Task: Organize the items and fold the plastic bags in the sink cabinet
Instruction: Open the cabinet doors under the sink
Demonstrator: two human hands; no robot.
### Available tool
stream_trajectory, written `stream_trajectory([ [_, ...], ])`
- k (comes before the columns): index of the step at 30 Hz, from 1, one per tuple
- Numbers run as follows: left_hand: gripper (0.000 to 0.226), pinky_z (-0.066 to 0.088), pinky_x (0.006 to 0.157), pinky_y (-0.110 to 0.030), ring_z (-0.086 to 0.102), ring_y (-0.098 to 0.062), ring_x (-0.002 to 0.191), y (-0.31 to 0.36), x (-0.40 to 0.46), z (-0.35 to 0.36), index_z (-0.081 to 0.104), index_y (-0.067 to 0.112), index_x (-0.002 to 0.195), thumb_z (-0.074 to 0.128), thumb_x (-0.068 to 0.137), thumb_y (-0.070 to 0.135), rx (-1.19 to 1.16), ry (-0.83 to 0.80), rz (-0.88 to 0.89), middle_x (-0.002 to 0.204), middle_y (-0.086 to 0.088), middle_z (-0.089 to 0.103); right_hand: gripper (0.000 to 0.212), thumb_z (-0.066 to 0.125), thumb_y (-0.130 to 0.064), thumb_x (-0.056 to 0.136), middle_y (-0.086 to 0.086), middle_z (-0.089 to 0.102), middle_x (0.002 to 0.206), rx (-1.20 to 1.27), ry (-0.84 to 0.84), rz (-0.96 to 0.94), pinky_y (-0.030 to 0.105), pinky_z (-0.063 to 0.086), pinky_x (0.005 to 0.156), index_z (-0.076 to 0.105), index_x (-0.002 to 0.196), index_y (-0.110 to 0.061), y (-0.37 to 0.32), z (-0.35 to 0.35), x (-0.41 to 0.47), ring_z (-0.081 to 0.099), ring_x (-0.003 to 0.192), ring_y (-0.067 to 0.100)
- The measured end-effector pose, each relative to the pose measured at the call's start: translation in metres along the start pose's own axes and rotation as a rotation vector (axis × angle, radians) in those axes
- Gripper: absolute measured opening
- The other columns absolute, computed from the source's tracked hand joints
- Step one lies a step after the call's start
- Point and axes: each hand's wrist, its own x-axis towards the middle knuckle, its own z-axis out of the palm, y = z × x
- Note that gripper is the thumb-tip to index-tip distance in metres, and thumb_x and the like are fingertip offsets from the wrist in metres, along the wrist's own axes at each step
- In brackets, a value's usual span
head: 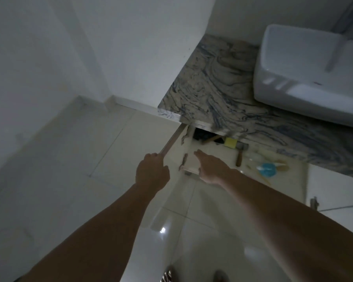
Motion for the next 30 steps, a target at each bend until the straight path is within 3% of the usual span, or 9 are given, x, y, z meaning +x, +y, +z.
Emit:
stream_trajectory([
  [3,0.05,0.035,0.106,-0.032,0.044,-0.021,0.131,0.035,0.014,0.009,0.047,0.018,0.139,0.054,0.092,0.037,-0.009,-0.344,0.061,0.141,-0.002,0.049,0.064,0.044,-0.017,0.101,0.001,0.013,0.163,0.024,0.003,0.132,0.035,0.026,0.116,0.012,0.156,-0.017,0.047,-0.005,-0.019,0.022,0.147,0.023],
  [8,0.058,0.04,0.101,-0.032,0.048,-0.023,0.126,0.099,0.028,0.035,0.048,0.017,0.137,0.062,0.087,0.043,0.037,-0.591,0.182,0.138,-0.005,0.049,0.063,0.048,-0.03,0.1,0.011,0.031,0.156,0.081,0.001,0.337,0.039,0.035,0.112,0.02,0.155,-0.018,0.124,-0.002,-0.051,0.036,0.14,0.028],
  [11,0.06,0.04,0.105,-0.035,0.046,-0.023,0.127,0.133,0.036,0.057,0.049,0.017,0.135,0.062,0.084,0.046,0.051,-0.642,0.236,0.138,-0.005,0.049,0.06,0.051,-0.032,0.096,0.01,0.044,0.148,0.097,-0.006,0.406,0.038,0.041,0.106,0.031,0.151,-0.017,0.171,0.007,-0.064,0.047,0.132,0.027],
  [14,0.068,0.022,0.116,-0.039,0.037,-0.022,0.136,0.165,0.044,0.083,0.042,0.02,0.142,0.06,0.085,0.051,0.085,-0.682,0.241,0.145,-0.003,0.043,0.059,0.053,-0.031,0.095,0.008,0.05,0.143,0.105,-0.012,0.424,0.032,0.042,0.099,0.033,0.15,-0.02,0.214,0.014,-0.073,0.052,0.125,0.025],
  [17,0.067,0.014,0.116,-0.038,0.036,-0.018,0.137,0.195,0.052,0.113,0.04,0.02,0.144,0.059,0.087,0.05,0.117,-0.682,0.237,0.146,-0.001,0.043,0.054,0.054,-0.03,0.096,0.01,0.054,0.138,0.117,-0.03,0.443,0.031,0.043,0.096,0.039,0.146,-0.016,0.256,0.021,-0.073,0.054,0.122,0.026],
  [23,0.065,0.035,0.11,-0.036,0.041,-0.021,0.133,0.233,0.081,0.201,0.042,0.018,0.143,0.063,0.087,0.045,0.096,-0.694,0.238,0.145,-0.003,0.044,0.051,0.054,-0.034,0.094,0.011,0.052,0.139,0.132,-0.032,0.483,0.035,0.043,0.102,0.044,0.139,-0.012,0.342,0.057,-0.033,0.051,0.125,0.027],
  [30,0.068,0.036,0.109,-0.035,0.042,-0.02,0.131,0.234,0.135,0.333,0.04,0.02,0.144,0.063,0.085,0.046,0.159,-0.671,0.292,0.145,-0.001,0.044,0.047,0.05,-0.03,0.098,0.008,0.047,0.143,0.107,0.062,0.486,0.028,0.036,0.104,0.044,0.141,-0.01,0.42,0.12,0.048,0.046,0.13,0.024],
])
